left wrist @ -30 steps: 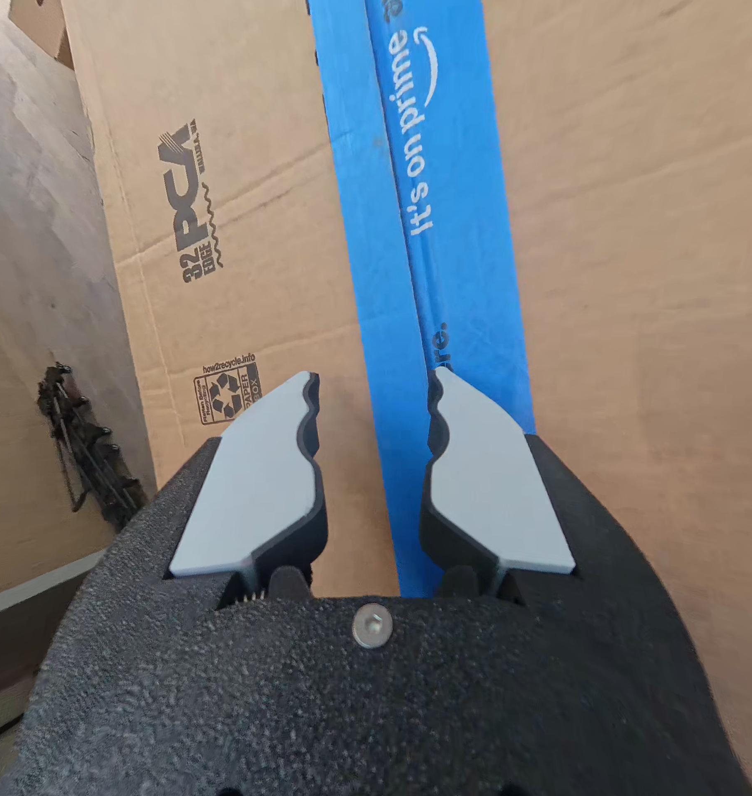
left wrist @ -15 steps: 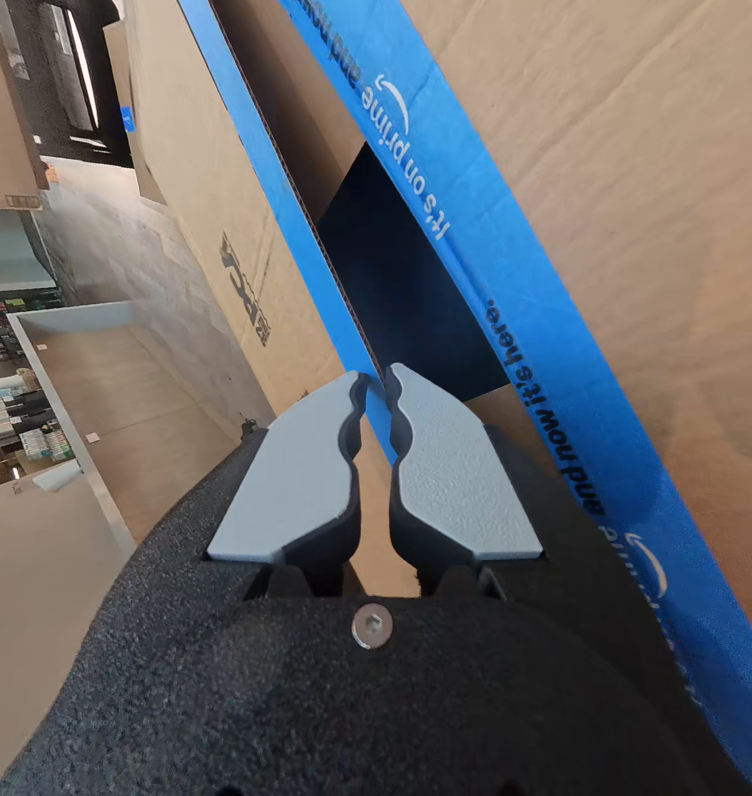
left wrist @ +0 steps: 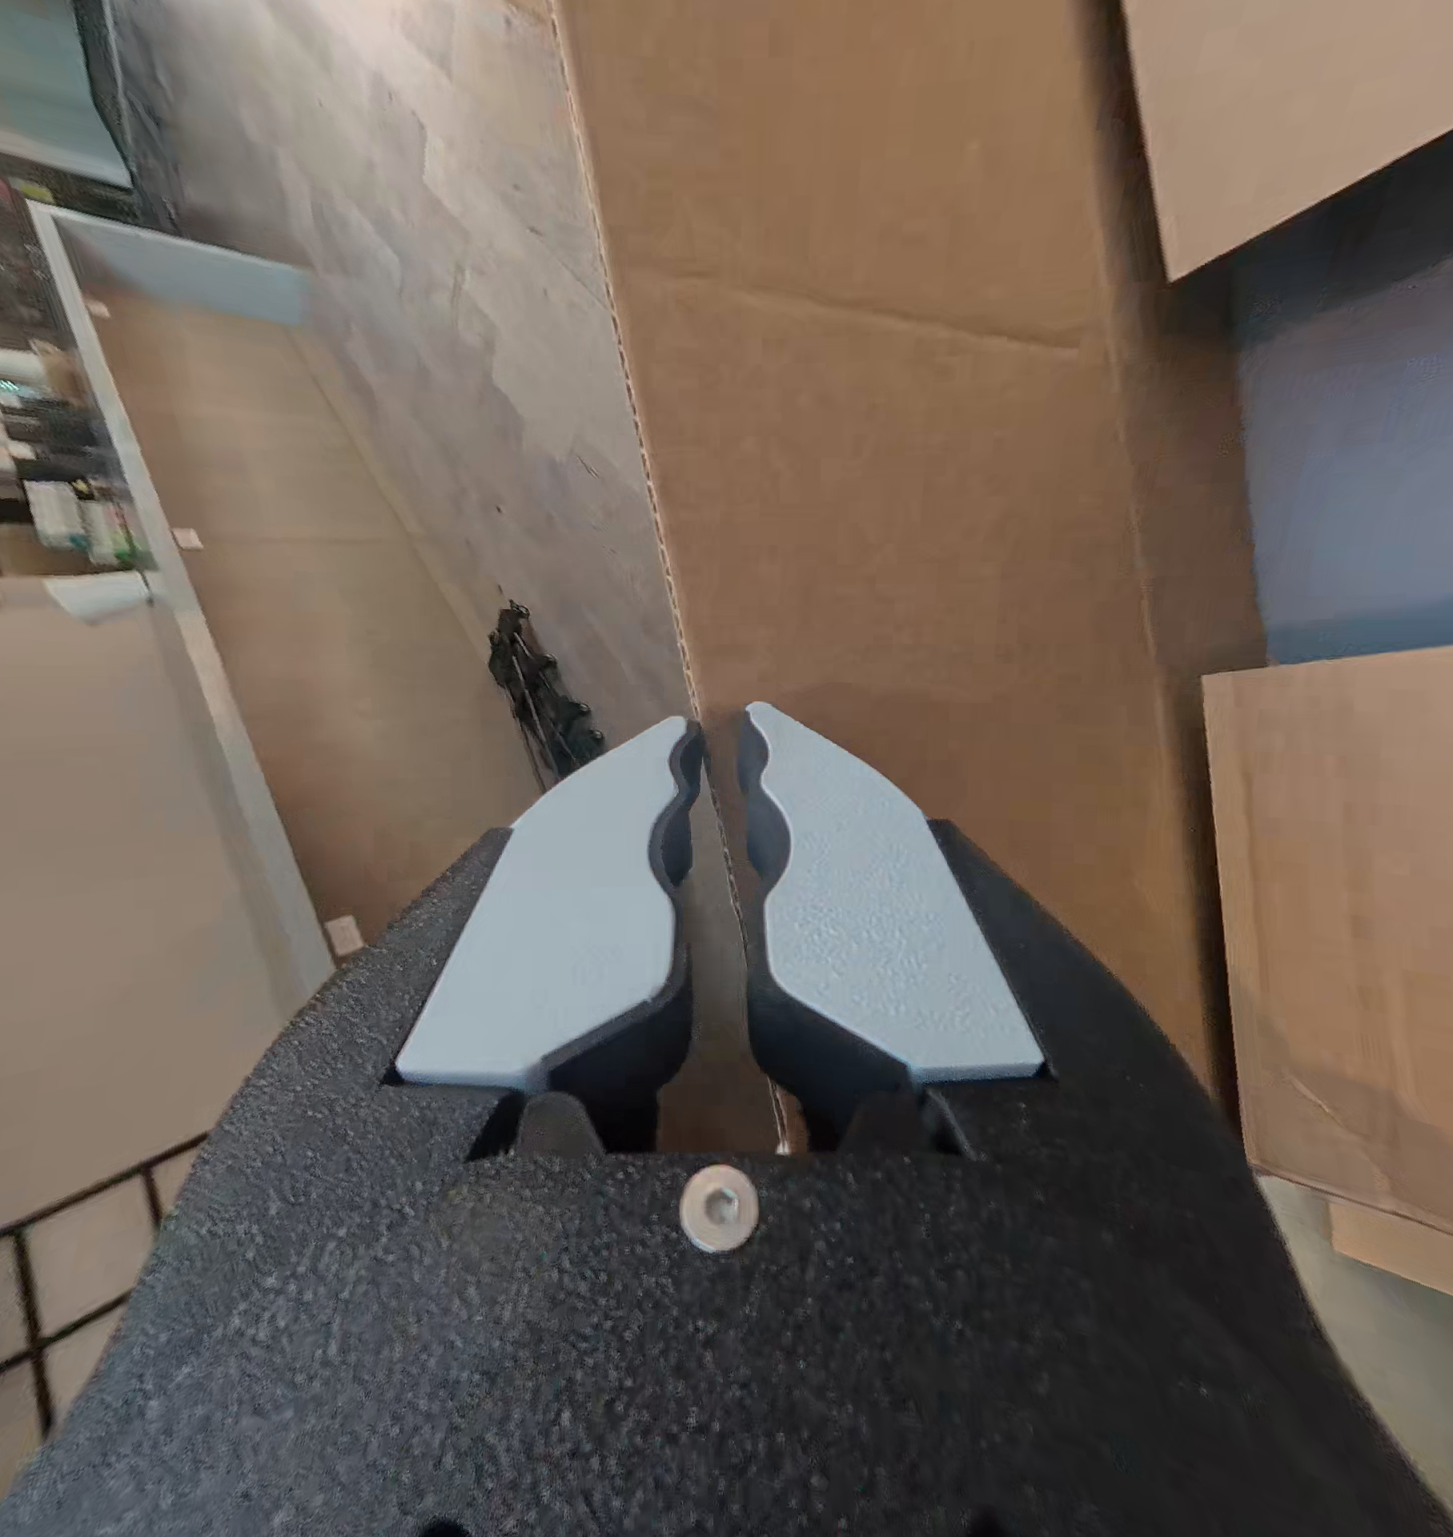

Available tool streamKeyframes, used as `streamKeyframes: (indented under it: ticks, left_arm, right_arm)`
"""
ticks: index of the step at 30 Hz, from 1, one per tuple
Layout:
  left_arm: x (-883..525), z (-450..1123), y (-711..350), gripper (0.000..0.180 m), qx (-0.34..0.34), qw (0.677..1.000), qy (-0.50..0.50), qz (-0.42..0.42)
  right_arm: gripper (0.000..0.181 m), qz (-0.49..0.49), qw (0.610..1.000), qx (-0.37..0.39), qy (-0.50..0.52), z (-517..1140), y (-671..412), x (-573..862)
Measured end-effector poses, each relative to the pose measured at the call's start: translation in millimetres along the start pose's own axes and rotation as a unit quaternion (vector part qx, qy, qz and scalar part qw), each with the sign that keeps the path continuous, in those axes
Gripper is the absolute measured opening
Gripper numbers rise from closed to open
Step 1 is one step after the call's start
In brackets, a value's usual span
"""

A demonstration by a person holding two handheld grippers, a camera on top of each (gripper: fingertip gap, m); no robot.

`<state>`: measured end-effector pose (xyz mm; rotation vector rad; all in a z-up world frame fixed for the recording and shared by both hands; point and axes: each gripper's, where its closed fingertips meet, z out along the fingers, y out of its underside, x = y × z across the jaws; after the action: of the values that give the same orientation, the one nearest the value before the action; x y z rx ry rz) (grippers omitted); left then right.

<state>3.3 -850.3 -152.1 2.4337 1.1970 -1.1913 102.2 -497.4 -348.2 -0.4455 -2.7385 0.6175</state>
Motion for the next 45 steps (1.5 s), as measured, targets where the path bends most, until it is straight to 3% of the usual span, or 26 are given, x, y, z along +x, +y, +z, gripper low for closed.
streamKeyframes:
  ticks: [4,6,11,13,15,24,30,33,34,41,45]
  left_arm:
    - [-4.4,11.5,11.7,0.012,-0.027,0.997,0.059,-0.031]
    - [7.3,8.9,17.6,0.026,-0.062,0.993,0.098,-0.018]
    - [54.1,-7.2,37.3,0.043,-0.133,0.956,0.25,-0.082]
    - [68.7,-14.1,45.6,0.036,-0.152,0.938,0.296,-0.101]
    - [83.9,-20.2,48.3,0.009,-0.155,0.921,0.341,-0.102]
    - [85.0,-43.4,45.0,0.006,-0.111,0.936,0.332,-0.047]
    - [55.4,-84.0,41.1,0.006,-0.058,0.952,0.295,-0.049]
    - [39.1,-101.3,46.3,0.006,-0.053,0.959,0.272,-0.05]
    - [34.7,-103.8,50.7,0.006,-0.057,0.961,0.266,-0.055]
    - [36.0,-96.6,81.5,0.006,-0.085,0.949,0.285,-0.105]
    - [46.5,-83.1,84.2,0.006,-0.087,0.945,0.292,-0.119]
  right_arm:
    - [0.0,-0.015,1.0,0.003,-0.009,-3.1,-1.3,-1.9]
    - [0.004,-0.026,0.999,0.002,-0.021,-5.4,-3.1,-1.6]
    - [0.038,-0.042,0.997,-0.024,-0.054,-9.1,-8.2,9.2]
    - [0.067,-0.049,0.994,-0.044,-0.086,-10.0,-10.6,11.0]
    - [0.08,-0.072,0.989,-0.057,-0.115,-9.3,-17.5,12.5]
    - [0.106,-0.32,0.931,-0.056,-0.167,3.7,-94.0,13.6]
    - [0.108,-0.423,0.869,-0.119,-0.226,6.1,-117.0,-10.0]
    - [0.087,-0.429,0.84,-0.185,-0.275,-6.4,-109.4,-24.8]
    - [0.088,-0.438,0.832,-0.2,-0.275,-10.6,-106.7,-26.2]
    - [0.076,-0.471,0.819,-0.195,-0.264,-59.1,-101.2,-34.7]
    - [0.081,-0.477,0.824,-0.156,-0.261,-102.6,-95.1,-44.7]
